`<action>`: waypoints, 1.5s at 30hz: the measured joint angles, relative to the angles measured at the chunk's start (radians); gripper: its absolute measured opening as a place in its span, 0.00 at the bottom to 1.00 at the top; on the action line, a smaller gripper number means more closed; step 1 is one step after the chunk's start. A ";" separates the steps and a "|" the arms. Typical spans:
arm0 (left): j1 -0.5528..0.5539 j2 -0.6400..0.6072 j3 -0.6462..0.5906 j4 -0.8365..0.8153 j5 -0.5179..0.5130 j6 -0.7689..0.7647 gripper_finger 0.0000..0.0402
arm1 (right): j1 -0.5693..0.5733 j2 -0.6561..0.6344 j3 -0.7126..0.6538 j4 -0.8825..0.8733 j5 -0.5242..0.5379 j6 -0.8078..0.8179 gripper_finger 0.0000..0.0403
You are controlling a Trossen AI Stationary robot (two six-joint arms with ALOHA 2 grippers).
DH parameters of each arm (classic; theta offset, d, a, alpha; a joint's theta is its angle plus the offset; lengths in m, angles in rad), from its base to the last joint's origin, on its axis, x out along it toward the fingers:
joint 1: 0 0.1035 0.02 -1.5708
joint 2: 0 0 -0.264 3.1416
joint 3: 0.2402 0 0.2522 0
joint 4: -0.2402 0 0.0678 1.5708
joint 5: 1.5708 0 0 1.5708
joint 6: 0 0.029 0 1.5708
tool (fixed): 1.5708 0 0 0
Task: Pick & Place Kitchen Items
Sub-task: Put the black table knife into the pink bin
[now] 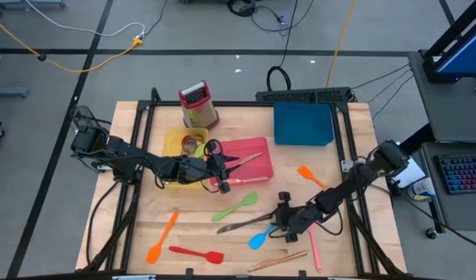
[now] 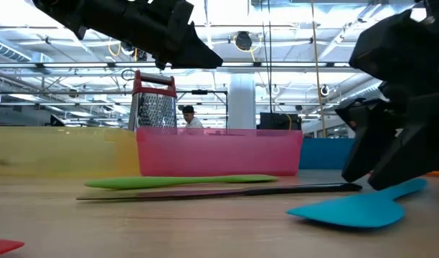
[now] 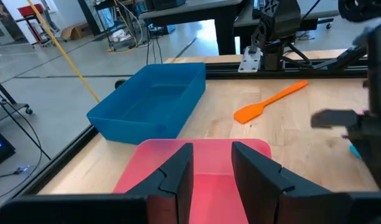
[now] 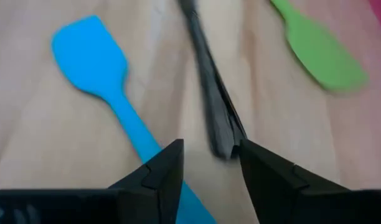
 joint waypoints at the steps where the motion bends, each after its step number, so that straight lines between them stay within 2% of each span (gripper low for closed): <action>1: 0.000 0.000 0.000 0.000 0.000 0.001 0.29 | 0.000 -0.015 0.001 -0.051 0.001 0.038 0.38; 6: 0.000 0.000 0.000 0.001 0.027 -0.024 0.29 | 0.000 -0.063 0.001 -0.209 0.004 0.120 0.38; 9: 0.000 0.000 0.000 0.001 0.158 -0.052 0.29 | 0.000 -0.087 -0.003 -0.191 0.010 0.083 0.37; 13: -0.002 0.000 0.000 -0.012 0.380 -0.111 0.29 | 0.000 -0.121 -0.008 -0.065 0.088 -0.040 0.37; 15: -0.007 0.000 0.000 -0.045 0.424 -0.160 0.29 | -0.011 -0.129 -0.001 0.023 0.094 -0.095 0.37; 18: -0.028 0.000 0.000 -0.139 0.422 -0.234 0.29 | -0.033 -0.102 -0.005 0.116 0.085 -0.134 0.38; 23: -0.080 0.005 0.000 -0.260 0.381 -0.303 0.29 | -0.073 -0.014 -0.003 0.319 -0.013 -0.187 0.38; 29: -0.110 0.005 0.000 -0.234 0.295 -0.249 0.29 | -0.117 0.120 -0.001 0.483 -0.090 -0.247 0.39; 38: -0.111 0.005 0.000 -0.242 0.294 -0.243 0.29 | -0.134 0.282 0.000 0.695 -0.155 -0.288 0.39; 45: -0.127 0.005 0.000 -0.278 0.299 -0.257 0.29 | -0.156 0.343 0.002 0.716 -0.184 -0.266 0.39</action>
